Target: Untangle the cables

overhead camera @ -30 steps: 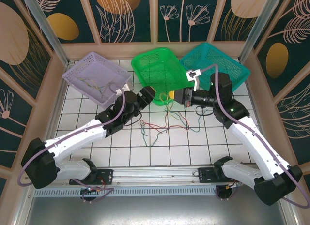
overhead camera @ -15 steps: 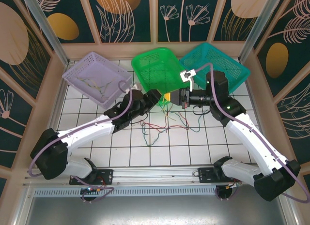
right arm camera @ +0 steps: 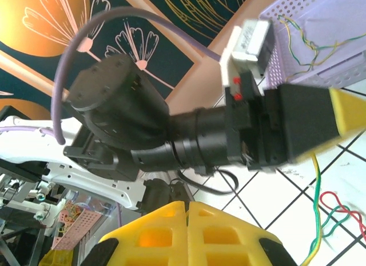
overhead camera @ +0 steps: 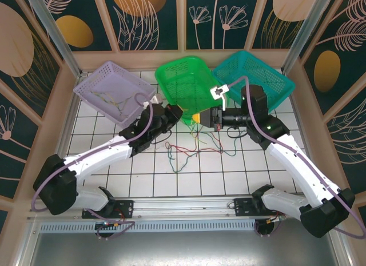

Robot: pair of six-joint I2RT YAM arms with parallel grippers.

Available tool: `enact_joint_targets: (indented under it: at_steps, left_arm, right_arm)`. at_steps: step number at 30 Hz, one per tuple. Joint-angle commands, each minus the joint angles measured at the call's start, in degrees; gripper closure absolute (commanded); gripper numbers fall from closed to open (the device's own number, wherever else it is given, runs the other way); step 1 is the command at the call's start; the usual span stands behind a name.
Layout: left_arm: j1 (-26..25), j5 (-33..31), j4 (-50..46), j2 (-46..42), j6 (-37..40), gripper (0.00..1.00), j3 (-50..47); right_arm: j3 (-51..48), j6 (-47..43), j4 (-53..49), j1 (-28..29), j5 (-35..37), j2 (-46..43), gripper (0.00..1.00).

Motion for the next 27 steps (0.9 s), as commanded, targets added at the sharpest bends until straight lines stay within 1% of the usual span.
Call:
enact_joint_targets:
  at_steps: [1, 3, 4, 5, 6, 7, 8, 9, 11, 14, 16, 18, 19, 21, 23, 25, 26, 27]
  left_arm:
    - [1.1, -3.2, 5.4, -3.3, 5.2, 1.0, 2.2]
    - [1.4, -2.2, 3.1, -3.0, 6.4, 1.0, 4.7]
    - [1.6, -1.9, 2.3, -2.8, 6.8, 1.0, 5.9]
    - [1.7, -1.6, 1.6, -2.7, 7.0, 1.0, 6.5]
    - [1.9, -1.4, 1.0, -2.6, 7.0, 1.0, 6.9]
    - [2.0, -1.5, 0.4, -2.5, 7.1, 1.0, 7.3]
    - [2.1, -1.8, -0.3, -2.6, 7.4, 1.0, 7.8]
    - [2.1, -2.2, -0.9, -2.7, 7.6, 1.0, 8.1]
    - [2.1, -3.3, -1.7, -3.0, 7.7, 1.0, 8.5]
    - [2.1, -4.6, -1.4, -3.5, 7.1, 1.0, 8.3]
    - [2.1, -4.8, -1.0, -3.3, 6.7, 1.0, 8.3]
    - [2.1, -4.8, -1.4, -2.9, 6.4, 1.0, 8.5]
    - [2.1, -5.0, -1.5, -2.8, 6.1, 1.0, 8.5]
    - [2.0, -5.3, -0.8, -2.8, 5.4, 1.0, 7.9]
    - [2.1, -5.8, -0.1, -2.9, 4.8, 1.0, 7.4]
    - [2.1, -6.3, 0.5, -3.1, 4.3, 1.0, 7.0]
    - [2.1, -6.5, 1.0, -3.1, 3.9, 1.0, 6.7]
    - [2.1, -6.6, 1.5, -3.2, 3.6, 1.0, 6.3]
  right_arm:
    - [0.2, -0.8, -4.3, 2.3, 3.1, -0.1, 0.9]
    - [-0.3, 0.8, -5.6, 2.3, 8.2, -2.0, 0.62]
    - [-0.6, 1.6, -5.7, 2.0, 10.1, -3.2, 0.54]
    - [-0.7, 2.7, -6.0, 1.4, 12.7, -4.7, 0.48]
    - [-0.9, 3.9, -6.3, 0.9, 14.6, -5.7, 0.45]
    - [-0.9, 5.2, -7.0, 0.9, 16.4, -6.3, 0.44]
    - [-1.3, 7.0, -6.9, -2.3, 16.5, -7.1, 0.43]
    - [-2.4, 9.1, -5.7, -4.3, 15.6, -8.2, 0.42]
    - [-4.5, 13.9, -4.7, -6.9, 18.1, -10.9, 0.4]
    - [-9.6, 26.1, -3.8, -9.2, 22.4, -14.7, 0.4]
    - [-15.0, 34.6, 2.7, -9.2, 21.1, -18.0, 0.41]
    - [-18.7, 41.4, 8.9, -8.8, 22.5, -22.4, 0.4]
    - [-19.1, 42.6, 9.5, -8.7, 23.7, -23.5, 0.4]
    - [-17.5, 44.0, 5.1, -8.8, 26.1, -23.6, 0.4]
    - [-18.4, 47.6, 4.7, -8.4, 25.3, -22.8, 0.4]
    - [-22.0, 54.1, 8.8, -6.5, 25.9, -23.5, 0.4]
    - [-24.3, 57.7, 12.0, -4.6, 27.6, -24.2, 0.4]
    - [-26.1, 61.2, 14.1, -2.1, 30.8, -24.4, 0.4]
